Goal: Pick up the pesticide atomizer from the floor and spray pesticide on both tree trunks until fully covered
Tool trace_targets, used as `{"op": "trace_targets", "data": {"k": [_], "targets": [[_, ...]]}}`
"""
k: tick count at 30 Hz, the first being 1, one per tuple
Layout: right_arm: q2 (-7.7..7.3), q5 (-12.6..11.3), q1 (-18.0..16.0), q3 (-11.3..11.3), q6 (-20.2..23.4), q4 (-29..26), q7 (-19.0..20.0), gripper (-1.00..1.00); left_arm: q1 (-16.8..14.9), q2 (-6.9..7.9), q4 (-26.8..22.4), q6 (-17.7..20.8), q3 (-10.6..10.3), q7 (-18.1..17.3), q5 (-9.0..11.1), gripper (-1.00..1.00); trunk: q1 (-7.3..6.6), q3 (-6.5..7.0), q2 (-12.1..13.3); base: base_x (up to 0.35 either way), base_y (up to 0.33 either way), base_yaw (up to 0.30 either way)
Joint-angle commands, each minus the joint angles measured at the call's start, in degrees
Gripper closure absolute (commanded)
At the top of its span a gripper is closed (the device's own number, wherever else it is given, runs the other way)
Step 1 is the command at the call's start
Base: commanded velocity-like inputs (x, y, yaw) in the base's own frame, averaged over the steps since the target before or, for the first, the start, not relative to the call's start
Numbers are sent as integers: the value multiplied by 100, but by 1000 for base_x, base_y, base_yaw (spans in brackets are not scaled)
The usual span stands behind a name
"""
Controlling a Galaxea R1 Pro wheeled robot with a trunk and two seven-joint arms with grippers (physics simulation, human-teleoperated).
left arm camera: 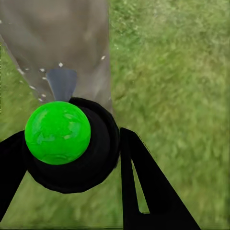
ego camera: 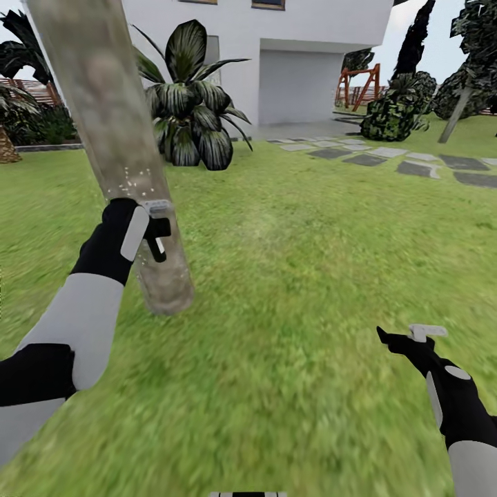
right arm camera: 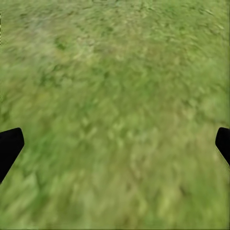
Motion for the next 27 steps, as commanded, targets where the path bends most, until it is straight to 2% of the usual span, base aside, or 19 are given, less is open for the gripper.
{"op": "trace_targets", "data": {"k": [1, 3, 6, 11, 15, 18, 20, 22, 23, 27], "targets": [[0, 0, 0, 0, 0, 0, 0, -100, 0, -5, 79, -9, -2, 6, -11, 100, 0, 0, 0, 189, -235, 211], [0, 0, 0, 0, 0, 0, 0, -100, 36, -10, 268, -28, -4, 13, -13, 100, 0, 0, 0, 182, -235, 254], [-2, 0, 0, 0, 0, 0, 0, -100, 349, -11, 358, -157, 7, 12, -11, 100, 0, 0, 0, 168, -234, 273], [0, 0, 0, 0, 0, 0, 0, -100, 844, -18, 379, -710, 6, 3, -7, 100, 0, 0, 0, 158, -233, 276], [0, 0, 0, 0, 0, 0, 0, -100, 1143, -37, 460, -870, 6, 3, -4, 100, 0, 0, 0, 156, -233, 276], [0, 0, 0, 0, 0, 0, 0, -100, 1290, -45, 496, -1275, 5, 3, 5, 100, 0, 0, 0, 156, -234, 276], [0, 0, 0, 0, 0, 5, 0, -100, 1361, -46, 589, -1377, 5, 3, 2, 100, 0, 0, 0, 156, -236, 231], [0, 0, 0, 1, 0, 8, 0, -100, 1386, -46, 704, -1444, 5, 3, -1, 100, 0, 0, 0, 151, -239, 76], [0, 0, 0, 1, 0, 8, 3, -100, 1407, -46, 840, -1643, 5, 3, 4, 100, 0, 0, 0, 143, -241, 14], [0, 0, 0, 0, 0, 9, 8, -100, 1609, -110, 1132, -2018, -45, -5, 8, 100, 0, 0, 0, 119, -241, 3]]}}
